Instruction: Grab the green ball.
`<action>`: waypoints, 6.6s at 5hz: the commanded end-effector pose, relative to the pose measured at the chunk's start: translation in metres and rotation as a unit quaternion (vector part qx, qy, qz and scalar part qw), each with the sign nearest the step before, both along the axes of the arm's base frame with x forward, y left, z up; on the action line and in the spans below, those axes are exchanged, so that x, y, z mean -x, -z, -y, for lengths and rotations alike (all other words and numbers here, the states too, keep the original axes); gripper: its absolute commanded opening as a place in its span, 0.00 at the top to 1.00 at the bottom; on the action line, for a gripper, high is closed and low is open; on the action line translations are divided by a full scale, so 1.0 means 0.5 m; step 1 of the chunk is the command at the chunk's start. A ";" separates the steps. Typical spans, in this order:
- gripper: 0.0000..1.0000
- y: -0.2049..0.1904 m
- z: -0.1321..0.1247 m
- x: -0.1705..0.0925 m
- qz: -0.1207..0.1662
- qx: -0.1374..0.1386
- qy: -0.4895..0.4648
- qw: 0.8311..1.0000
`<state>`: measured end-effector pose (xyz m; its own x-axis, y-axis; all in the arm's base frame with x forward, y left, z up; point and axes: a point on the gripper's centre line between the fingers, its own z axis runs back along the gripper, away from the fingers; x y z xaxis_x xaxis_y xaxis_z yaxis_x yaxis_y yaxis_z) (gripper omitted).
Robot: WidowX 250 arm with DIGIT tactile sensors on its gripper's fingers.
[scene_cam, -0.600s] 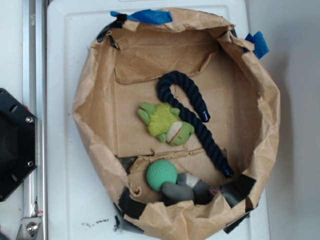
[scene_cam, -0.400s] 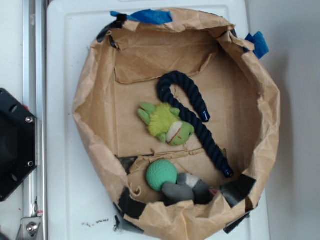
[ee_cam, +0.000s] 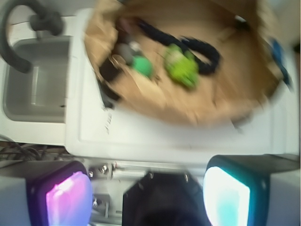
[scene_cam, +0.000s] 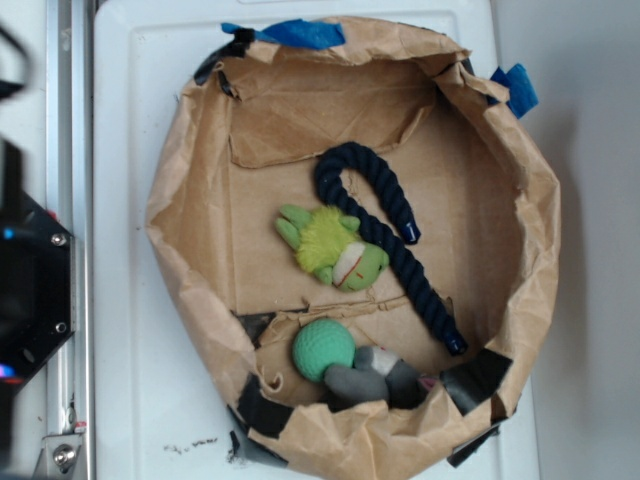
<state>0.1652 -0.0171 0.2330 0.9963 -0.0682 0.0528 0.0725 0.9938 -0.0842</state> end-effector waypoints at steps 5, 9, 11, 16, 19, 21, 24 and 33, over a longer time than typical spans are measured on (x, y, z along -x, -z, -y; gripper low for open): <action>0.00 0.160 -0.079 -0.183 0.031 0.085 0.028 0.995; 0.00 0.324 0.020 -0.157 0.012 0.009 0.088 0.996; 0.00 0.345 0.061 -0.171 0.013 0.047 0.095 0.994; 1.00 0.372 0.087 -0.187 -0.006 0.084 0.106 0.991; 1.00 0.372 0.081 -0.184 -0.010 0.089 0.102 0.991; 1.00 0.348 0.065 -0.190 0.005 0.093 0.085 0.992; 1.00 0.283 -0.016 -0.207 0.030 0.075 0.014 0.997; 0.00 0.350 0.032 -0.189 -0.026 0.011 0.074 0.997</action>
<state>0.2552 -0.0308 0.0427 0.9761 -0.2109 -0.0531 0.2036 0.9720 -0.1173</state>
